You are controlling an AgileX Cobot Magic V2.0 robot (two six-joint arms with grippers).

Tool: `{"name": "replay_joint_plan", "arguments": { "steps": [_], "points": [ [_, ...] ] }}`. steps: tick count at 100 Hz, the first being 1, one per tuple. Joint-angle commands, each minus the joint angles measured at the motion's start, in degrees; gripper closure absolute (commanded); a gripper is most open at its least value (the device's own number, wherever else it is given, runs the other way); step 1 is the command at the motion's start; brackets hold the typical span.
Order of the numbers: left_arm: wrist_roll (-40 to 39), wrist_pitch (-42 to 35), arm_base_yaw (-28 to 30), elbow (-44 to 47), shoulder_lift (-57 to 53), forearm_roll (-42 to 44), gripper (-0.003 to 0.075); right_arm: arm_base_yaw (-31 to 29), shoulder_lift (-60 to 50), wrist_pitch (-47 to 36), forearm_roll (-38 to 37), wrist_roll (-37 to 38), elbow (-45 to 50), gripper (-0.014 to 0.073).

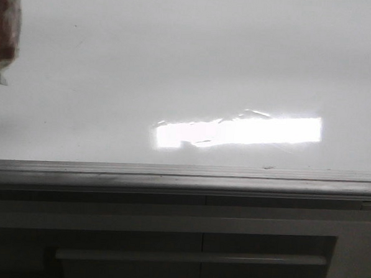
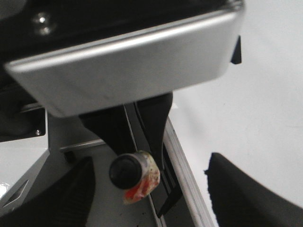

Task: Write number 0 on whiteboard

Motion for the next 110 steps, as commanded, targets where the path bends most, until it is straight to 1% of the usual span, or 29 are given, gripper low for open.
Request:
{"name": "replay_joint_plan", "arguments": {
  "steps": [1, 24, 31, 38, 45, 52, 57, 65, 76, 84, 91, 103, 110],
  "points": [
    [0.1, -1.7, -0.3, -2.0, -0.9, -2.8, 0.074, 0.0, -0.4, -5.0, 0.2, -0.5, -2.1, 0.016],
    [0.1, -1.8, -0.3, -2.0, -0.9, -3.9, 0.074, 0.0, 2.5, -5.9, 0.2, -0.5, -2.1, 0.0163],
    [0.1, -1.7, -0.3, -2.0, -0.9, -4.0, 0.074, 0.0, 3.2, -6.1, 0.3, -0.5, -2.1, 0.0187],
    [0.1, -1.6, -0.3, -2.0, -0.9, -4.1, 0.074, 0.0, 3.5, -6.1, 0.4, -0.5, -2.1, 0.0249],
    [0.1, -1.5, -0.3, -2.0, -0.9, -4.2, 0.074, 0.0, 3.7, -6.0, 0.5, -0.5, -2.1, 0.0341],
    [0.1, -1.2, -0.3, -2.0, -0.9, -4.3, 0.074, 0.0, 3.7, -5.9, 0.5, -0.5, -2.1, 0.0452],
    [0.1, -0.9, -0.3, -2.0, -0.9, -4.5, 0.074, 0.0, 3.7, -6.1, 0.5, -0.5, -2.1, 0.0546],
    [0.1, -0.8, -0.3, -2.0, -0.9, -4.5, 0.074, 0.0, 3.7, -6.3, 0.5, -0.5, -2.1, 0.0666],
    [-0.6, -1.3, -0.3, -2.0, -0.9, -5.5, 0.0739, 0.0, 3.7, -6.2, 0.5, -0.5, -2.1, 0.0668],
    [-4.7, -3.8, -0.1, -2.2, -1.3, -7.8, 0.0729, 0.0, 3.0, -5.7, -0.1, -0.5, -2.1, 0.0667],
    [-7.8, -5.9, -0.1, -2.2, -2.3, -8.9, 0.0669, -0.3, 1.8, -4.8, -0.9, -0.5, -2.1, 0.0652],
    [-11.1, -7.2, -0.1, -2.2, -5.1, -9.3, 0.0484, -2.1, -2.5, -4.5, -0.9, -0.5, 0.0, 0.0641],
    [-12.9, -8.5, -0.1, -2.2, -7.3, -9.3, 0.0402, -3.6, -5.8, -4.8, -0.9, -0.5, 2.6, 0.0641]
  ]
}}
